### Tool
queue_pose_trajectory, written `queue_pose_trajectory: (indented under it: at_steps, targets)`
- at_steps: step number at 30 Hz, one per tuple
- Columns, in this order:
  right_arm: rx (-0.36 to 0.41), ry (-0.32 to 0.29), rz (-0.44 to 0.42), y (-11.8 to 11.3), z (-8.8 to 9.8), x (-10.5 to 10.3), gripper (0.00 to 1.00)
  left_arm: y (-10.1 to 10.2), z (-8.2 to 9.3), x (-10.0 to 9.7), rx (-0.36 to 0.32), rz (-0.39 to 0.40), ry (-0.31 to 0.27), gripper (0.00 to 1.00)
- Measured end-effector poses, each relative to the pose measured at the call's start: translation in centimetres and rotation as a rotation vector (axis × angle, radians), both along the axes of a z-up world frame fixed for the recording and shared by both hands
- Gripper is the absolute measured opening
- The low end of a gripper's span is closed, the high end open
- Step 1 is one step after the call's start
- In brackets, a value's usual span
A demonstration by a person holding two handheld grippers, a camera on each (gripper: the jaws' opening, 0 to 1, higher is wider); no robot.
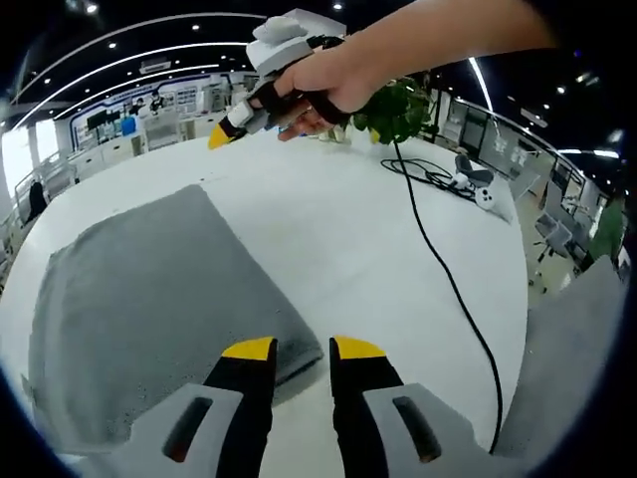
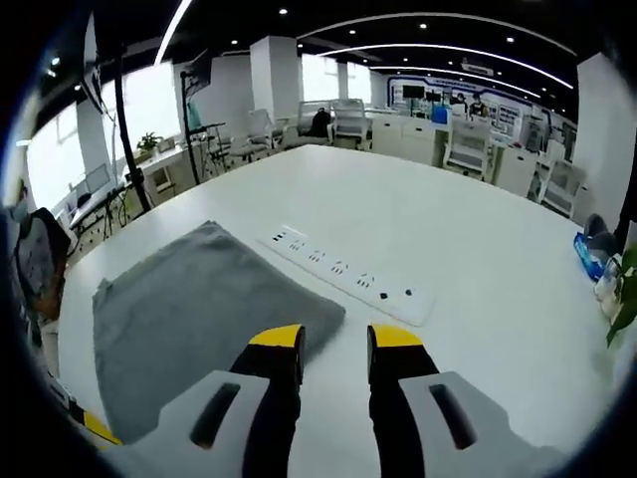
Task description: Fold the towel on the table until its edges align and the towel forms a compact rectangular stack.
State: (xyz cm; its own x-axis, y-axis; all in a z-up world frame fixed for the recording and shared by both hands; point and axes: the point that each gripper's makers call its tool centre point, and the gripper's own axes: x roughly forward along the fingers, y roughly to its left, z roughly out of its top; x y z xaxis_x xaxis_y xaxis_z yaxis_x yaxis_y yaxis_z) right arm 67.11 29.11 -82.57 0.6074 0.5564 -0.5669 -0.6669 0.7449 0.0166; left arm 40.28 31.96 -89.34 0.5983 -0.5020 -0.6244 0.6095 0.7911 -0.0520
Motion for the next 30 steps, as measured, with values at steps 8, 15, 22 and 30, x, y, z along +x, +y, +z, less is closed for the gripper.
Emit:
queue_pose_trajectory:
  at_steps: [8, 15, 22, 30]
  targets:
    - [0.003, 0.030, 0.020, 0.9, -1.8, 0.9, 0.25, -0.5, -1.9, 0.3, 0.050, -0.036, 0.020, 0.21]
    - [-0.006, 0.025, 0.057, 2.0, -1.8, 1.5, 0.24, -0.4, -1.9, 0.0, 0.095, -0.053, 0.017, 0.19]
    - [-0.006, 0.057, 0.044, 2.1, -3.1, 2.5, 0.18, -0.4, -1.9, 0.1, 0.152, -0.077, -0.005, 0.11]
    - [-0.035, 0.098, 0.055, 2.3, -5.2, 1.6, 0.19, -1.4, -1.8, -0.8, 0.128, -0.071, -0.002, 0.05]
